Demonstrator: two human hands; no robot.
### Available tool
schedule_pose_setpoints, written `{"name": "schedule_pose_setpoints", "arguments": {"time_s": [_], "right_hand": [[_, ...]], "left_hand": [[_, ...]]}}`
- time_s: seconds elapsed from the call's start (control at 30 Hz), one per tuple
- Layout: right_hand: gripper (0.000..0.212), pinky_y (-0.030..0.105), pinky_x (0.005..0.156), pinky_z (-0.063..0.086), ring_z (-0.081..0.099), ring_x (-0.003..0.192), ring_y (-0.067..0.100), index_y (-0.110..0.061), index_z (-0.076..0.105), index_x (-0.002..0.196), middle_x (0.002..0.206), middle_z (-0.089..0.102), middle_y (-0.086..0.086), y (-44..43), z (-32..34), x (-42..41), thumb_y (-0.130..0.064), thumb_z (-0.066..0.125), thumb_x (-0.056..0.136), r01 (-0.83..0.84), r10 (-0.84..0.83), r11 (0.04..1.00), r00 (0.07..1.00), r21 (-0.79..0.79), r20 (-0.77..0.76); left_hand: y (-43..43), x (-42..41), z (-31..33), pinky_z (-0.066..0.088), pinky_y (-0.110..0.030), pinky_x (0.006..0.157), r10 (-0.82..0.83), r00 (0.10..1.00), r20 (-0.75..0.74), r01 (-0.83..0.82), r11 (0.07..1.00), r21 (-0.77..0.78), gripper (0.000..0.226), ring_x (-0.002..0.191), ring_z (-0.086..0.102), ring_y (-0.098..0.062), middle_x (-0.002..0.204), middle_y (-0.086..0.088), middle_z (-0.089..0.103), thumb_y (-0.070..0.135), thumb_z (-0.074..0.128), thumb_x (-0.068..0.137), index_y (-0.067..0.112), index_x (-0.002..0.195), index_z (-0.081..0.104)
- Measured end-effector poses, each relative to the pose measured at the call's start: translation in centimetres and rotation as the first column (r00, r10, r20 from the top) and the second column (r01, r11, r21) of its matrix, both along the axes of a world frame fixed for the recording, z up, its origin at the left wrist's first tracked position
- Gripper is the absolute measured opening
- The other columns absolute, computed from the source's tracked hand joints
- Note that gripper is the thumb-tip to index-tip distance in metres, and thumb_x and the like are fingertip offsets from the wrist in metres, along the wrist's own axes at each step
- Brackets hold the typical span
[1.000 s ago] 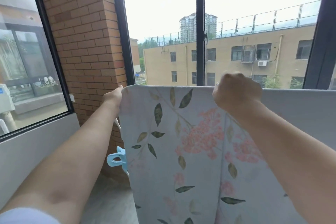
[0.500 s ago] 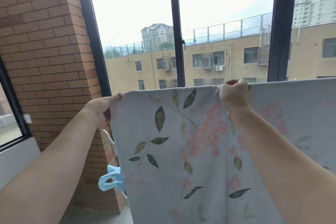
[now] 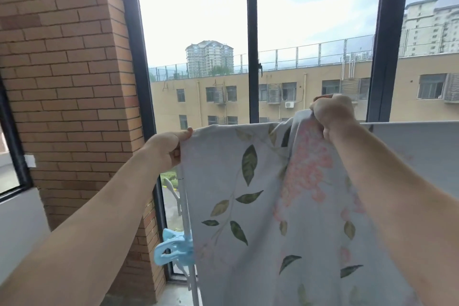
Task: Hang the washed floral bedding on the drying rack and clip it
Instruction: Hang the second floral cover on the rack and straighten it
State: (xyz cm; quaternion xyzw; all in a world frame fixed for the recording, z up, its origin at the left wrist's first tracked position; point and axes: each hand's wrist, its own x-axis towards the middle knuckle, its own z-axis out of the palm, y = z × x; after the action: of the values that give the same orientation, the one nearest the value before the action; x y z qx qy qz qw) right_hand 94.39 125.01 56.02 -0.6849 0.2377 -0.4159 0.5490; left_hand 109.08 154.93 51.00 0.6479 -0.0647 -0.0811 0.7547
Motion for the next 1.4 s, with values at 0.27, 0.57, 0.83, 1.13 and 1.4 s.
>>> {"name": "schedule_pose_setpoints", "arguments": {"time_s": [0.27,0.57,0.83,1.13,1.4], "right_hand": [[0.03,0.035,0.08,0.054,0.058,0.089,0.017,-0.016,0.066,0.11,0.096,0.063,0.002,4.6,1.3,2.1,0.0,0.051,0.089,-0.32,0.32,0.947,0.939,-0.016,0.129],[0.073,0.046,0.066,0.049,0.059,0.073,0.026,-0.03,0.076,0.093,0.098,0.064,0.008,7.5,2.2,4.4,0.024,0.034,0.067,-0.495,0.514,0.822,0.858,-0.282,-0.009],[0.039,0.02,0.063,0.051,0.062,0.074,0.014,-0.018,0.066,0.117,0.097,0.07,0.005,7.2,0.7,5.2,0.001,0.063,0.083,-0.412,0.366,0.74,0.91,-0.532,-0.195],[0.031,0.031,0.068,0.049,0.061,0.076,0.024,-0.013,0.061,0.088,0.076,0.062,0.0,5.8,-0.5,4.9,-0.044,0.06,0.092,0.023,-0.186,0.687,0.972,-0.726,-0.145],[0.03,0.033,0.067,0.044,0.055,0.073,0.023,-0.01,0.056,0.098,0.092,0.058,0.012,8.1,-0.2,6.1,-0.03,0.034,0.1,-0.202,-0.099,0.695,0.924,-0.69,-0.37]], "left_hand": [[0.1,0.4,-0.4,0.055,-0.033,0.063,0.029,1.0,0.008,-0.03,0.999,0.035,0.013,0.074,0.068,-0.022,0.086,-0.007,0.073,0.023,0.078,0.086,0.011,0.09,0.074],[0.0,0.7,-0.1,0.06,-0.037,0.079,0.105,0.985,0.139,-0.125,0.982,0.143,0.027,0.099,0.071,-0.03,0.105,-0.015,0.074,0.028,0.078,0.086,0.006,0.1,0.071],[1.2,1.1,-0.3,0.049,-0.021,0.061,0.122,0.83,0.545,-0.374,0.847,0.379,0.03,0.088,0.063,-0.013,0.102,0.004,0.063,0.034,0.078,0.084,0.024,0.109,0.064],[0.0,2.1,0.0,0.049,-0.008,0.058,-0.096,0.769,0.632,-0.208,0.897,0.389,0.012,0.079,0.067,0.0,0.086,0.013,0.073,0.035,0.076,0.087,0.027,0.095,0.078],[-1.1,2.4,-0.5,0.056,-0.024,0.066,0.042,0.811,0.584,-0.206,0.954,0.216,0.009,0.07,0.065,-0.008,0.075,0.01,0.072,0.031,0.079,0.084,0.028,0.077,0.077]]}}
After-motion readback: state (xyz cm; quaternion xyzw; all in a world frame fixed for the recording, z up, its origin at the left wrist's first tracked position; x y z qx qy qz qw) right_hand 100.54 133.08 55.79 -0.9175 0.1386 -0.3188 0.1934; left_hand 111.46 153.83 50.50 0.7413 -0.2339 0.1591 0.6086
